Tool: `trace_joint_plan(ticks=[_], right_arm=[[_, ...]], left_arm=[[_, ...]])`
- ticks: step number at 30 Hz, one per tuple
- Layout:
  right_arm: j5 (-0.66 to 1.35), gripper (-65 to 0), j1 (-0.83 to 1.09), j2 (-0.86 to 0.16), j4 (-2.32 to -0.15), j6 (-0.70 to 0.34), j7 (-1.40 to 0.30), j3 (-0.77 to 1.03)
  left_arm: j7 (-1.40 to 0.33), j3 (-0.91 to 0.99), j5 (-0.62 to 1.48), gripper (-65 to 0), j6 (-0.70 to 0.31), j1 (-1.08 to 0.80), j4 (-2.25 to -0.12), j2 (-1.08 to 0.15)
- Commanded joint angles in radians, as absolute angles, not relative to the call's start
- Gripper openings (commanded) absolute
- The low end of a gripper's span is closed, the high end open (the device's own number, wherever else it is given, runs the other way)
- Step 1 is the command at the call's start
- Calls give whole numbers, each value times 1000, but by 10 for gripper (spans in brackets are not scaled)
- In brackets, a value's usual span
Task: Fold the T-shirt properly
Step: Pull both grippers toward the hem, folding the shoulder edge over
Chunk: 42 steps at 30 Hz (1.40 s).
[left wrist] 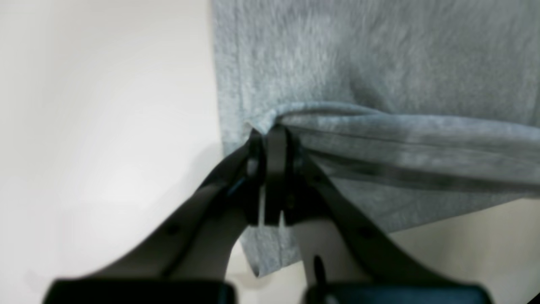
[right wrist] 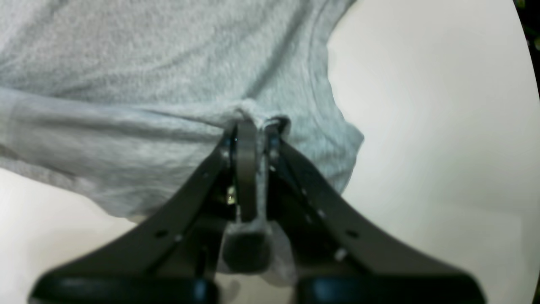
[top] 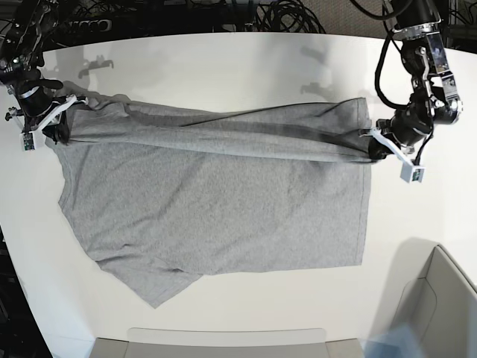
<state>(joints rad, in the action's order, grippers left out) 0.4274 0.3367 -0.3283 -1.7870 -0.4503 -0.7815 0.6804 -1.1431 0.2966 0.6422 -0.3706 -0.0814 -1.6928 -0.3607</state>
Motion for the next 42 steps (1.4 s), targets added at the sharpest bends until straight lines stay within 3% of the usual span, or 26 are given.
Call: trace_joint_plan(ticks=[1, 21, 33, 42], right_arm=[[437, -650, 314, -355, -1788, -455, -753, 671], [302, -650, -31, -381, -1512, -455, -748, 466], [300, -650, -87, -421, -1333, -455, -628, 386], [303, -644, -108, -410, -1337, -453, -628, 380]], left_arm=[[-1115, 297, 622, -650, -372, -56, -1695, -378], [-1035, 286, 611, -650, -372, 76, -1480, -360], [-986, 285, 611, -650, -372, 111, -1463, -360], [-995, 285, 613, -650, -372, 154, -1419, -358]])
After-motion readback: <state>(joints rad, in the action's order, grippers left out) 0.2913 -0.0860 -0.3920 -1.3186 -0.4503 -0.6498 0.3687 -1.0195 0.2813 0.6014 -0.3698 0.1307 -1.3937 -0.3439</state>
